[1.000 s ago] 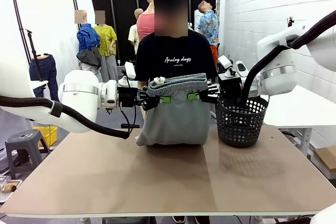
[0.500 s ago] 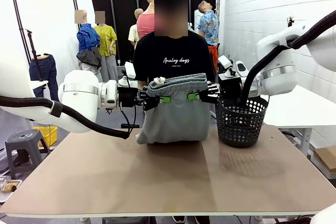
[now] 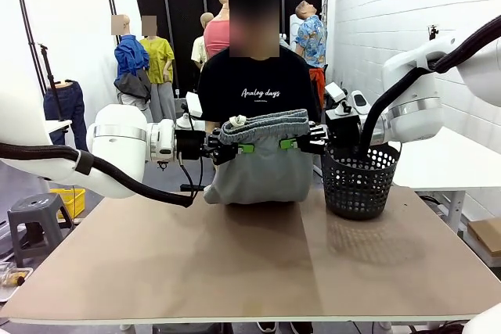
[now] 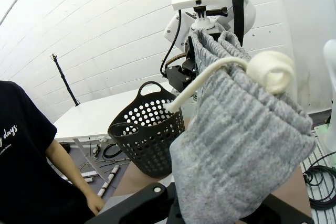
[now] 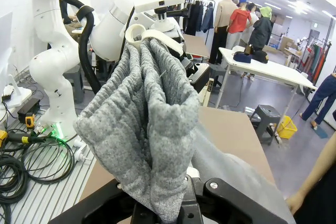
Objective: Fold the training pants.
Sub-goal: Release the ends of the Training pants and then grab the overlapped ends.
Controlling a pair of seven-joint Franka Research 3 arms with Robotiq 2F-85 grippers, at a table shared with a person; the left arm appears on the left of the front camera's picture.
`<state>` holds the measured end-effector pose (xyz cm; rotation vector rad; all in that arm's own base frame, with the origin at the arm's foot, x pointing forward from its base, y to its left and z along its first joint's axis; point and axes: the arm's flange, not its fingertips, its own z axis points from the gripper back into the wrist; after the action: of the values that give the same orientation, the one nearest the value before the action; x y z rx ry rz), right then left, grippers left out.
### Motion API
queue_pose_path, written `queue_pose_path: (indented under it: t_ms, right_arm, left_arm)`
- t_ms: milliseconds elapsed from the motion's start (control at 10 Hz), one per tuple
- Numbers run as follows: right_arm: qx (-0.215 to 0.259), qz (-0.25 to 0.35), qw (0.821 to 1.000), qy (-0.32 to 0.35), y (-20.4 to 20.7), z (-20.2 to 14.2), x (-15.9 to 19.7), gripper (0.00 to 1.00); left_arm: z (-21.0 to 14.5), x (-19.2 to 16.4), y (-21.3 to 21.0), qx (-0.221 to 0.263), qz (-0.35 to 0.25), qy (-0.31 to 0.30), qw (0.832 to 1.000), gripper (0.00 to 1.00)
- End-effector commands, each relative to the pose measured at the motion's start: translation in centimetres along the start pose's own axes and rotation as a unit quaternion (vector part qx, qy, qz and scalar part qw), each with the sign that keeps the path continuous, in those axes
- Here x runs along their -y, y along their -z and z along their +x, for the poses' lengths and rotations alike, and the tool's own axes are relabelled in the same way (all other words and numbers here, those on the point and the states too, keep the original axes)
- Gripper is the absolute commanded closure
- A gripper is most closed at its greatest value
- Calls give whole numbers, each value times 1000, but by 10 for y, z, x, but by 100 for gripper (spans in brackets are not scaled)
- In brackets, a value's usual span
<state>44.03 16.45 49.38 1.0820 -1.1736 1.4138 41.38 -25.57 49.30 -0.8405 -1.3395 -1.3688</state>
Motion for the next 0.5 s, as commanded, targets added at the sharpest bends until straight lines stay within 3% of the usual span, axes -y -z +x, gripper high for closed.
queue_pose_path:
  t_ms: [0, 400]
  right_arm:
    - [2, 0, 1000, -4, 0, 0, 0, 100]
    - [2, 0, 1000, -4, 0, 0, 0, 100]
  left_arm:
    - [3, 4, -1, 14, 8, -3, 1000, 100]
    - [3, 4, -1, 14, 8, -3, 1000, 100]
